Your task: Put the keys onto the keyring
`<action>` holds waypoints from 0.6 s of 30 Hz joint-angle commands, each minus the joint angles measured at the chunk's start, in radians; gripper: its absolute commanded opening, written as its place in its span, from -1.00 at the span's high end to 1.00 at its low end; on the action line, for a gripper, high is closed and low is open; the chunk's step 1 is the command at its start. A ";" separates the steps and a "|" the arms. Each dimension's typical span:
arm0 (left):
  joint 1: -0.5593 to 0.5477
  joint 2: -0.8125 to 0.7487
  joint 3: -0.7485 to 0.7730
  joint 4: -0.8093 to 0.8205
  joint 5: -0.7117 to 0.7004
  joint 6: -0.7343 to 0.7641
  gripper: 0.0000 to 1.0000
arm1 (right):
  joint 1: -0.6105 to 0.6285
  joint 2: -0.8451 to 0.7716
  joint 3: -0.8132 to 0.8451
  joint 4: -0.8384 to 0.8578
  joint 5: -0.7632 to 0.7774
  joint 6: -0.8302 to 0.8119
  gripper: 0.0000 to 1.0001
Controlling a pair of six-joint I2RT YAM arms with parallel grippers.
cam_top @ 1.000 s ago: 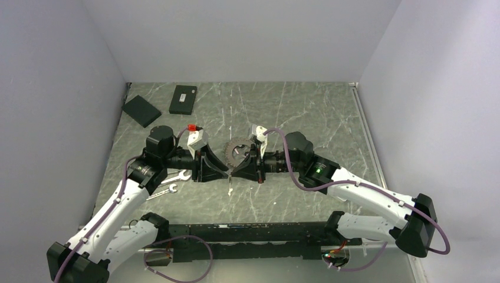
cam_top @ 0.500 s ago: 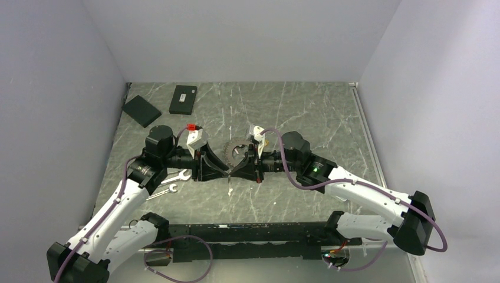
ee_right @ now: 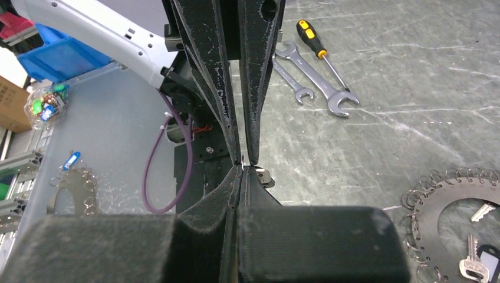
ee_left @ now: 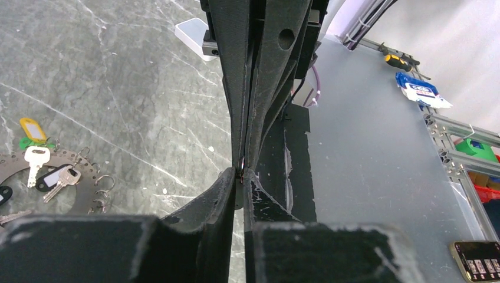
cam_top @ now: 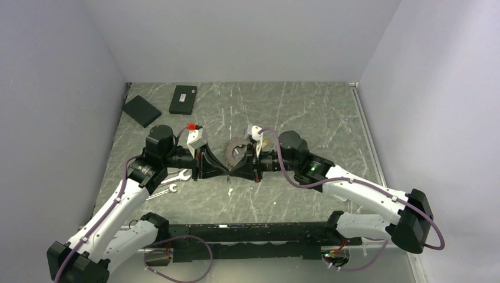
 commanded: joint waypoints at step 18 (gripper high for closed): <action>-0.002 -0.018 0.066 -0.044 -0.020 0.046 1.00 | 0.000 -0.061 0.042 0.051 -0.060 -0.084 -0.11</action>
